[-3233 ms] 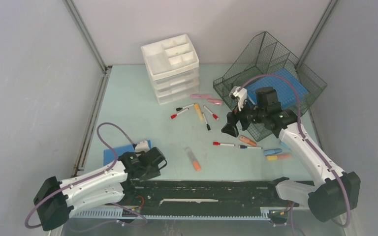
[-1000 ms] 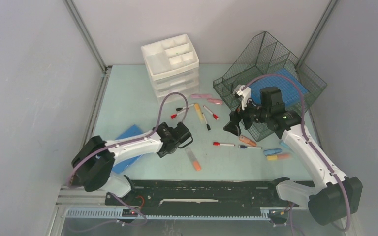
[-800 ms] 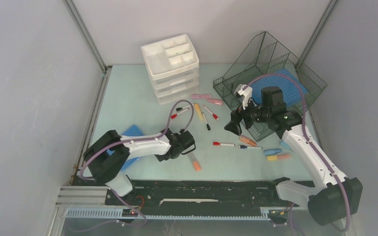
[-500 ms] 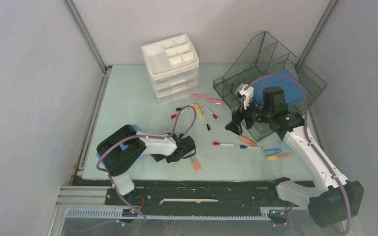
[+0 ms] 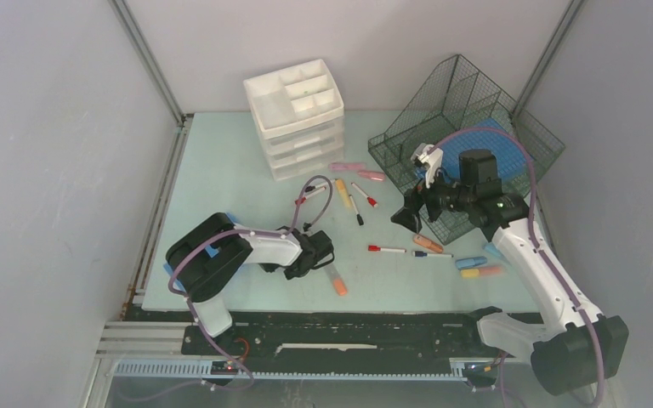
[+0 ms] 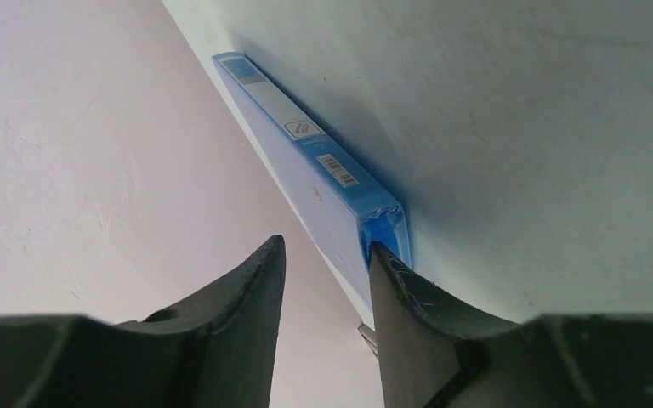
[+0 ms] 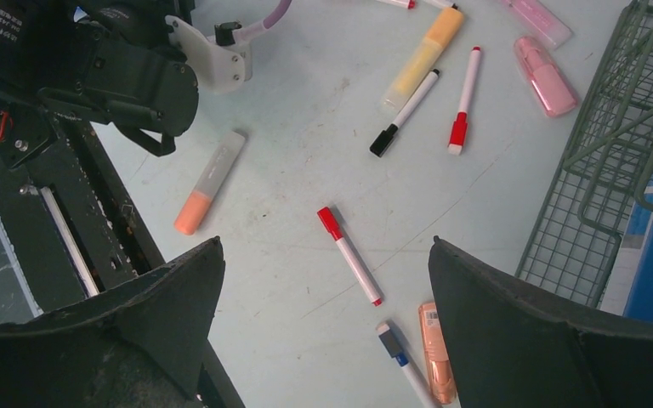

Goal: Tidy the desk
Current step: Pick up the folder from the center of the board.

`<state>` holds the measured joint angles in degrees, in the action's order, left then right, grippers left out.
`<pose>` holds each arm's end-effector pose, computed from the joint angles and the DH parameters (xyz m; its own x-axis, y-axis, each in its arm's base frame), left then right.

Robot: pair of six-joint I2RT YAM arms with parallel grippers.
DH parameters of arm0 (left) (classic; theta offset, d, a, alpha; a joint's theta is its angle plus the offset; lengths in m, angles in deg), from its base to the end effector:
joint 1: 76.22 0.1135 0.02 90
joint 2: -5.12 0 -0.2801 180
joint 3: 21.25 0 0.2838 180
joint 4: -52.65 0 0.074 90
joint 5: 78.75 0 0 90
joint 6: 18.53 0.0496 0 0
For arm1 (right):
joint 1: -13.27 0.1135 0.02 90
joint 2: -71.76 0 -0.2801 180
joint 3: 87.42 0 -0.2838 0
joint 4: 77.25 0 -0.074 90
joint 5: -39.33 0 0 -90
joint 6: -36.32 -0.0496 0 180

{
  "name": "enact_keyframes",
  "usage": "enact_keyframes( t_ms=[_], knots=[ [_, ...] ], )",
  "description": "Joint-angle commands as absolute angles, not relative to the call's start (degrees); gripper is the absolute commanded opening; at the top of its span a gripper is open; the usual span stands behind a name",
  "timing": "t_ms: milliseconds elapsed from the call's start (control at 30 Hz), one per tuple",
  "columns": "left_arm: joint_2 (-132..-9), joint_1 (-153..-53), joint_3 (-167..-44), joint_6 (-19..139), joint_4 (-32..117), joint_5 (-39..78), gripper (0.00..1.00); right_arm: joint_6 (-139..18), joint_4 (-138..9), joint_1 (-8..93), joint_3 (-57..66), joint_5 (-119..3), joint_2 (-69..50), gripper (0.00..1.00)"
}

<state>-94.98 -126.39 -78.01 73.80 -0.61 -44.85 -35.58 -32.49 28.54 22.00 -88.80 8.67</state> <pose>0.2006 -0.1762 0.0935 -0.6158 0.7738 0.1484 0.5149 0.2527 0.8192 0.2471 0.0992 0.3318 -0.3437 -0.3471 -0.8726 -0.8290 0.5487 0.1082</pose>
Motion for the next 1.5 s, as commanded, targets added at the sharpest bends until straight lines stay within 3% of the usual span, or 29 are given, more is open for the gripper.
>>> enact_keyframes(
  t_ms=[0,133,300,667,1000,1233,1467],
  knots=[
    [-95.00,-125.49,-78.46,72.10,1.01,-48.34,0.43,-35.70,-32.11,28.05,19.79,-91.03,10.97,0.97],
    [-95.78,-124.90,-79.34,71.77,0.75,-48.97,0.20,-35.85,-32.00,27.50,19.81,-92.16,11.99,0.97],
    [-97.05,-125.28,-81.66,68.70,-1.40,-52.20,0.01,-36.12,-31.92,26.32,19.85,-93.34,13.79,0.97],
    [-82.66,-132.63,-91.25,63.39,-11.16,-59.40,0.00,-36.94,-32.00,24.72,19.84,-94.70,14.35,0.97],
    [-66.19,-136.47,-94.55,68.47,-9.25,-48.62,0.00,-34.68,-30.71,22.31,19.82,-98.59,13.85,0.97],
    [-52.66,-136.69,-91.19,74.46,-3.70,-37.90,0.00,-18.64,-23.56,26.40,20.08,-108.95,11.57,1.00],
    [-45.11,-136.69,-88.63,75.10,-1.50,-30.81,0.00,8.25,-21.96,40.48,21.75,-110.88,10.76,1.00]
  ],
)
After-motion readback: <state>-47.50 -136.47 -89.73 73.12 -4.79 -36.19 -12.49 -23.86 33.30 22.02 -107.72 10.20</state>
